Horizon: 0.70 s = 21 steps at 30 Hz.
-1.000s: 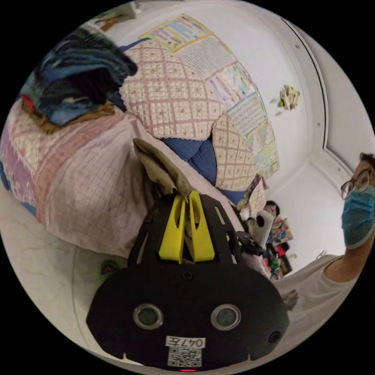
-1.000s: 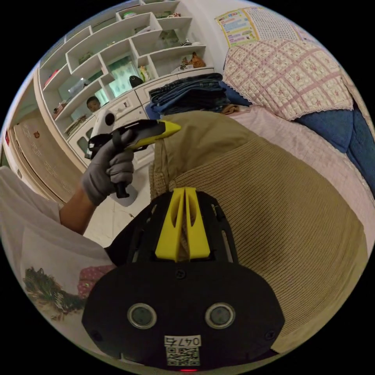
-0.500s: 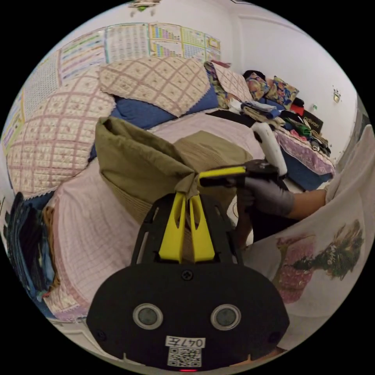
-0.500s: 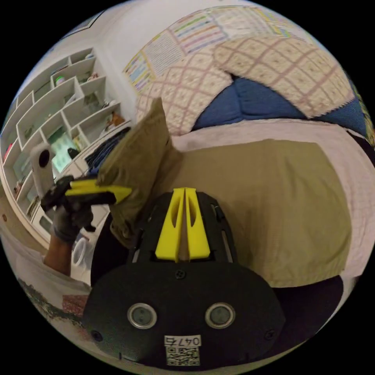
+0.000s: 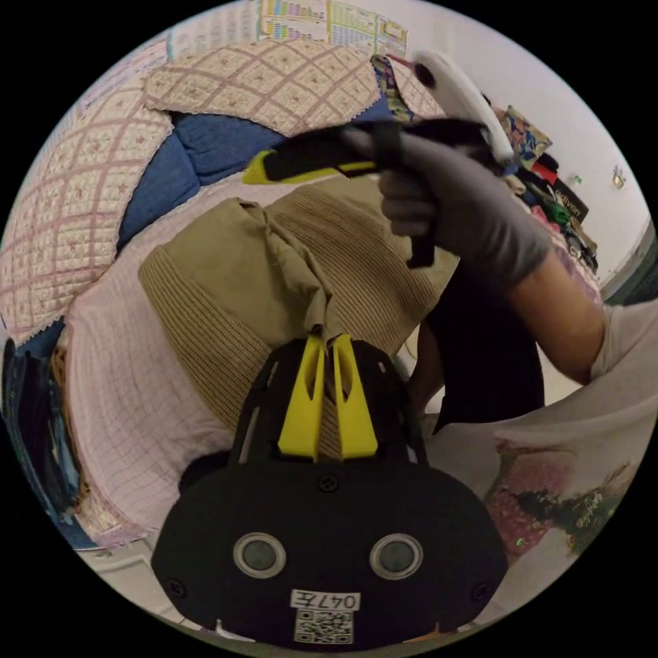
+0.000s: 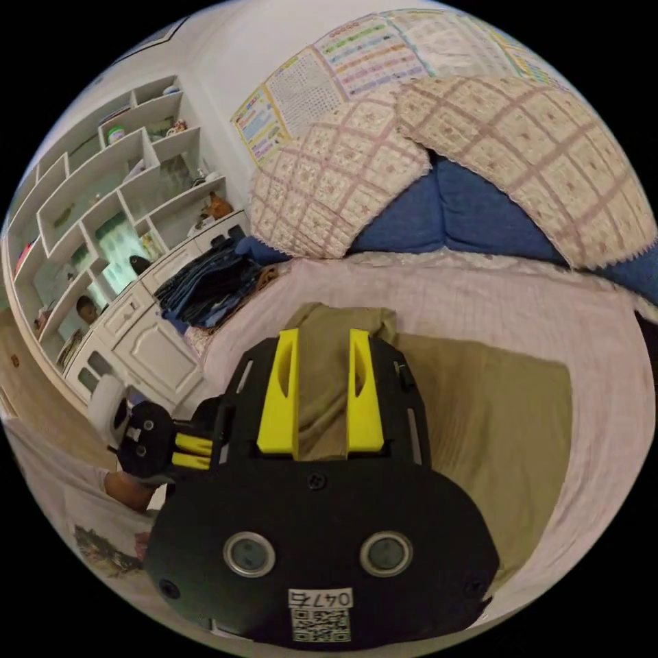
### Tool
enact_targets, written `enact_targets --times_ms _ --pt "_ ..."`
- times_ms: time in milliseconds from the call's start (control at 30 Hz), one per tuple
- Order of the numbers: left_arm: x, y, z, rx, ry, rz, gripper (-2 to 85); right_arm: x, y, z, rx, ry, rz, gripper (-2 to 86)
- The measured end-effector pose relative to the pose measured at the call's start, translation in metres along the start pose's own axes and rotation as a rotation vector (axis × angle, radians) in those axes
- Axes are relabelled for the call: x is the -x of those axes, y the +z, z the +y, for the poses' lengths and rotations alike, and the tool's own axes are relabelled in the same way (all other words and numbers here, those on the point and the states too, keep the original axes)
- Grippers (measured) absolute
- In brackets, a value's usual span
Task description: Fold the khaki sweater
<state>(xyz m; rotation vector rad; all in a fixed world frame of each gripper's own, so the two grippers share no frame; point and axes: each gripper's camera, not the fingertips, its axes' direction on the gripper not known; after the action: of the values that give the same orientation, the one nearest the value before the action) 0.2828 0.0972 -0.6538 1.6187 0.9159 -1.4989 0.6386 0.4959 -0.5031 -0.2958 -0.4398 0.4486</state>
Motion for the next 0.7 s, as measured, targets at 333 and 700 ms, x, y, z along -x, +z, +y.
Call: enact_targets --times_ms 333,700 --pt "-0.087 0.036 0.000 0.104 0.033 -0.249 -0.8 0.074 0.165 -0.079 0.441 -0.366 0.083 1.4" --pt "-0.104 0.090 0.064 0.164 0.006 -0.128 11.7 0.066 0.182 -0.084 0.415 -0.346 -0.008 1.1"
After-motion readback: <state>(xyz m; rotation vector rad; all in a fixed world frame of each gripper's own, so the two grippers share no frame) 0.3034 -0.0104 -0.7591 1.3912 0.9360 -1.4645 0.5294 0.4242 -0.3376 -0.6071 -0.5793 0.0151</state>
